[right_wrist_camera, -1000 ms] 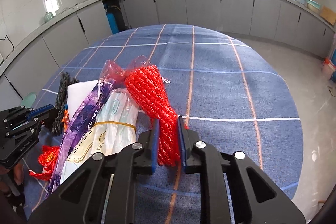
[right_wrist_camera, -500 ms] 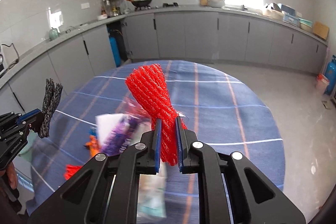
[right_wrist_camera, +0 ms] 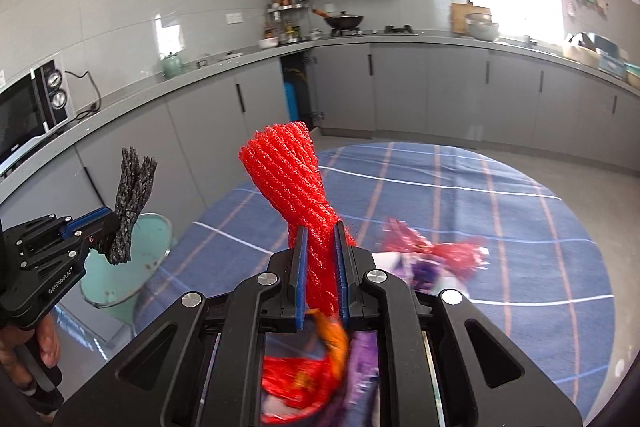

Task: Collect trash
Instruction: 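Carry the scrubber and red mesh net over the teal bin with both tools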

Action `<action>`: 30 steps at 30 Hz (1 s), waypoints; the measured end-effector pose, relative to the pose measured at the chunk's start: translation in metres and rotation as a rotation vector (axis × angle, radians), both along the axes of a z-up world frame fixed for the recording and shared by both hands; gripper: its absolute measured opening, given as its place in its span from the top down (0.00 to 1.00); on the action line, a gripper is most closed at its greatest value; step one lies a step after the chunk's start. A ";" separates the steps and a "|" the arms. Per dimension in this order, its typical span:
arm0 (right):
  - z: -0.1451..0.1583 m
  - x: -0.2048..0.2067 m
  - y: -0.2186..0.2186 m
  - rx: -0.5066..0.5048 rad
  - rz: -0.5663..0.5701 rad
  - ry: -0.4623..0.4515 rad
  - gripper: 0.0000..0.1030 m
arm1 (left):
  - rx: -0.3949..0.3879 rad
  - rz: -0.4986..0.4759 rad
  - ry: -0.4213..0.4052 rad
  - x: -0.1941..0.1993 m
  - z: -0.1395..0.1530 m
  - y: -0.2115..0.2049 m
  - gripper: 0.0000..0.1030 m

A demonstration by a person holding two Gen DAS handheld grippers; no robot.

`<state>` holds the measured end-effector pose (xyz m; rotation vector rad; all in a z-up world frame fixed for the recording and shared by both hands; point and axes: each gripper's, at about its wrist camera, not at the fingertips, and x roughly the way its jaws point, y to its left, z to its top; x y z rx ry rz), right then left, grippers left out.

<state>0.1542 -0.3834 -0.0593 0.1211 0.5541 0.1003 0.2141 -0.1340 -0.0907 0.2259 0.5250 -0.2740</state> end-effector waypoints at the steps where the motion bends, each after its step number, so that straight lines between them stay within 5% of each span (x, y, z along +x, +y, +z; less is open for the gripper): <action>1: 0.001 0.002 0.005 0.000 0.009 -0.002 0.87 | -0.004 0.005 -0.002 0.000 0.000 0.003 0.91; 30: 0.008 0.047 0.110 -0.029 0.160 -0.014 0.87 | 0.004 0.151 -0.063 -0.013 0.007 0.103 0.91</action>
